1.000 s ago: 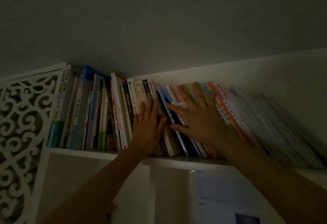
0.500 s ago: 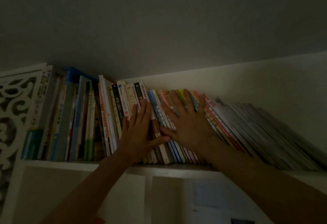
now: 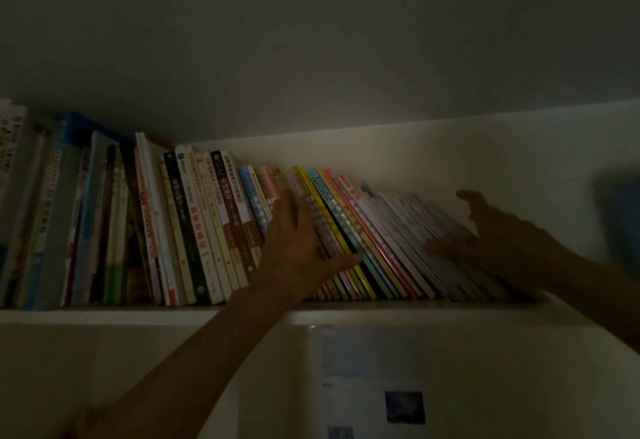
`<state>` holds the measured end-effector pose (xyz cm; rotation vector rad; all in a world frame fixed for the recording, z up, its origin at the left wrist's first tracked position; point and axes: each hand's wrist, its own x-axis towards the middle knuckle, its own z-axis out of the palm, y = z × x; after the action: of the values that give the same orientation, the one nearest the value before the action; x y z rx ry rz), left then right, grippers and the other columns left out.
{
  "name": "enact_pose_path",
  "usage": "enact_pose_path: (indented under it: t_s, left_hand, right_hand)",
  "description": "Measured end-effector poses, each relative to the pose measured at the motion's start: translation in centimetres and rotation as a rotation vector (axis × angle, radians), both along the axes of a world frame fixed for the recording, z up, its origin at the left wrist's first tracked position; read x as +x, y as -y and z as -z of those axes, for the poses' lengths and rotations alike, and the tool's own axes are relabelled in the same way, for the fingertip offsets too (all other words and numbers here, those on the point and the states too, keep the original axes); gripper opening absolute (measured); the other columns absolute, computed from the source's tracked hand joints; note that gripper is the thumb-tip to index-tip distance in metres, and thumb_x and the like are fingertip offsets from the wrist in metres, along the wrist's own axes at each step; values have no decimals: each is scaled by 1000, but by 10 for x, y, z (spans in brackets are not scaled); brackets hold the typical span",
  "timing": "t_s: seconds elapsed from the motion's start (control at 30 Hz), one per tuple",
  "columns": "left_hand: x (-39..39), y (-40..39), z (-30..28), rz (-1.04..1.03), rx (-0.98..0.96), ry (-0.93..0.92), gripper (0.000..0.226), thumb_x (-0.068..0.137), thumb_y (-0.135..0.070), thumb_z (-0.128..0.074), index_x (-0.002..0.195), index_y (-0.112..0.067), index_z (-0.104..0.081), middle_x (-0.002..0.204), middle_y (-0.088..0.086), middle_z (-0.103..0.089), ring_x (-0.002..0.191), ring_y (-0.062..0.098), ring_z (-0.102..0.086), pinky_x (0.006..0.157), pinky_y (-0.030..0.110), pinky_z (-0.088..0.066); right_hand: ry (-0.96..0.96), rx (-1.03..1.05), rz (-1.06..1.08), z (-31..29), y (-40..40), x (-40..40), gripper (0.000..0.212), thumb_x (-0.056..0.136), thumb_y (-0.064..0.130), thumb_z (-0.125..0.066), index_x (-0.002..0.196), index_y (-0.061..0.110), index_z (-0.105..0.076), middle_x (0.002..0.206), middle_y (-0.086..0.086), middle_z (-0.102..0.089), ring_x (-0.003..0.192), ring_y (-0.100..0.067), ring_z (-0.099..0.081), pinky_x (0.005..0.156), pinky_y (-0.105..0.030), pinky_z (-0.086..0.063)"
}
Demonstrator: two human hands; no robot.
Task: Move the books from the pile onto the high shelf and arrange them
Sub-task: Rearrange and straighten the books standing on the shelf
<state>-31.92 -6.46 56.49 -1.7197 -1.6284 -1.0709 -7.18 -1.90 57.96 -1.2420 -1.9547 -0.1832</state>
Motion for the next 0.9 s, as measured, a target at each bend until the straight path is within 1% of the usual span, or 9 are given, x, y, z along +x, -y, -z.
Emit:
enact_pose_path:
  t_s: [0.07,0.17,0.27,0.37,0.5,0.63,0.73,0.83,0.9]
  left_hand:
    - [6,-10,3,-63,-63,64,128,59,-78,-51,146,-16,19,150,13,32,139,30,26,113,48,8]
    - [6,-21,5,-126,-100,46,138,50,-84,-47,140,-15,31,144,18,40,134,36,34,109,53,14]
    - [5,-25,5,-134,-114,5,140,56,-79,-57,132,-14,41,140,21,44,130,37,39,107,54,18]
    - [0,-29,5,-117,-104,-20,136,58,-77,-58,120,-17,46,134,18,50,127,34,43,102,47,22]
    - [-12,-28,5,-81,-67,-76,132,62,-71,-61,123,-19,43,126,11,52,119,26,45,99,40,23]
    - [-16,-18,-2,-126,-109,-123,131,66,-66,-64,133,-18,38,134,13,49,130,30,38,110,44,13]
    - [-22,-9,-2,-159,-100,-149,122,70,-66,-60,141,-20,28,139,9,44,139,29,26,115,42,5]
    - [-32,-1,-2,-273,4,-239,113,69,-80,-40,146,-21,18,153,7,24,142,23,19,112,41,11]
    - [-39,4,-5,-319,75,-250,117,59,-90,-22,148,-20,11,157,3,12,142,17,15,111,43,13]
  right_hand:
    - [19,-84,-39,9,-9,3,111,54,82,-39,147,31,-6,132,-11,-51,105,-29,-57,93,-38,-45]
    - [51,-104,-159,8,-16,-4,109,55,86,-44,146,34,-11,133,-4,-52,107,-23,-58,96,-35,-46]
    - [58,30,-121,11,-22,-15,83,66,73,-56,132,27,-37,112,1,-63,87,-15,-63,83,-31,-54]
    - [-62,140,-127,13,-23,-31,55,78,61,-56,114,21,-54,94,5,-65,76,-12,-63,70,-27,-55]
    - [-316,183,-285,1,-19,-70,37,78,55,-61,98,26,-53,85,8,-58,66,-2,-55,54,-9,-41]
    - [-288,205,-259,2,-19,-84,60,76,62,-57,117,18,-55,102,0,-66,75,-11,-58,60,-16,-47]
    - [-144,237,-130,8,-15,-76,67,77,65,-52,122,16,-48,92,2,-61,69,-13,-57,63,-26,-55]
    - [-75,303,-61,12,-18,-77,77,74,71,-49,129,19,-35,81,7,-55,64,-14,-58,64,-31,-56]
    - [-87,151,-146,7,-21,-74,96,65,77,-47,138,21,-18,86,6,-59,69,-15,-63,69,-31,-56]
